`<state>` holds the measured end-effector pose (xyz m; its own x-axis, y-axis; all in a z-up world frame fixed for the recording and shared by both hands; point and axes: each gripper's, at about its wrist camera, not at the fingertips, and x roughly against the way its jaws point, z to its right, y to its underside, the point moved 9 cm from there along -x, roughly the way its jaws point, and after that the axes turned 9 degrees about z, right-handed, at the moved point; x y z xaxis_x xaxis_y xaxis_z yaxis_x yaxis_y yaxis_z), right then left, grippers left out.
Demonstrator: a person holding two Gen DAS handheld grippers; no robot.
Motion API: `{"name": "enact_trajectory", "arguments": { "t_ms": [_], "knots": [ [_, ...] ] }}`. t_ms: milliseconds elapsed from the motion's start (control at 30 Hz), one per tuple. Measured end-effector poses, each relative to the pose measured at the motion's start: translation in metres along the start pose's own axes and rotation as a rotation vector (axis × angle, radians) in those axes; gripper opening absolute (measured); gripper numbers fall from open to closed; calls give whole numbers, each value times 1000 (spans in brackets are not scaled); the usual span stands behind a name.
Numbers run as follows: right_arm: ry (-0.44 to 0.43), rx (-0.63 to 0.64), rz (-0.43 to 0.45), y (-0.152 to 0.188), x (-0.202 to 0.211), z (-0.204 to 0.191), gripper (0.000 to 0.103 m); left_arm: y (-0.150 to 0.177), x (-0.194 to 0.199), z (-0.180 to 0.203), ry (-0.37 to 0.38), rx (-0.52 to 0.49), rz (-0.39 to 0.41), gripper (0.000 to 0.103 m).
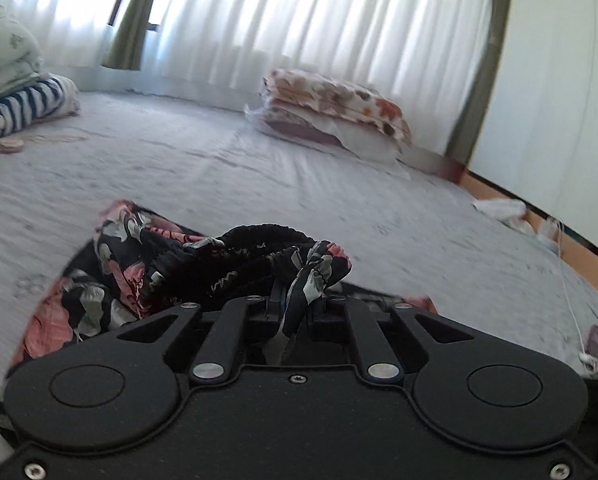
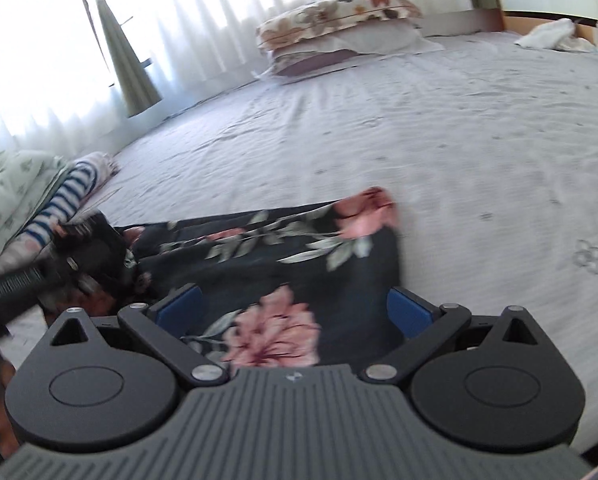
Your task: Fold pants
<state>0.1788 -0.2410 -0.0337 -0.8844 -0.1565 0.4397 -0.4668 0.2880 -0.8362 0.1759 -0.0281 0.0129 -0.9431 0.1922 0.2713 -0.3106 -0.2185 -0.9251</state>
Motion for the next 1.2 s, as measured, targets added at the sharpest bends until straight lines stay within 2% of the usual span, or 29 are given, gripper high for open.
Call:
{"name": "enact_trajectory", "arguments": {
  "t_ms": [200,367,467,533,667,733,800,967,1067,1100,1167,1200],
  "knots": [
    [55,9,36,-11,17,38,103,55,-5,79,67,-114,-112,9],
    [74,-4,29,-9,19,56,103,85,1,119,120,-241,-169,12],
    [72,-12,25,-6,21,61,103,102,10,126,144,-275,-211,26],
    [62,-9,25,-4,21,61,103,107,19,128,171,-272,-224,48],
    [31,2,14,2,18,55,103,100,44,114,209,-259,-214,60],
    [1,6,7,7,17,47,103,92,58,100,173,-272,-185,63],
    [-26,17,2,13,15,36,103,78,73,78,103,-272,-134,63],
    [-91,64,-4,31,9,0,103,47,86,13,-92,-169,-46,62],
    [-74,127,11,38,0,-17,103,42,80,-30,-257,-132,-53,51],
    [-53,162,26,41,-3,-20,99,42,79,-43,-307,-126,-54,47],
    [3,238,31,48,-10,-24,85,45,77,-62,-360,-111,-55,47],
    [28,262,25,52,-12,-23,72,47,76,-68,-370,-101,-61,47]
  ]
}}
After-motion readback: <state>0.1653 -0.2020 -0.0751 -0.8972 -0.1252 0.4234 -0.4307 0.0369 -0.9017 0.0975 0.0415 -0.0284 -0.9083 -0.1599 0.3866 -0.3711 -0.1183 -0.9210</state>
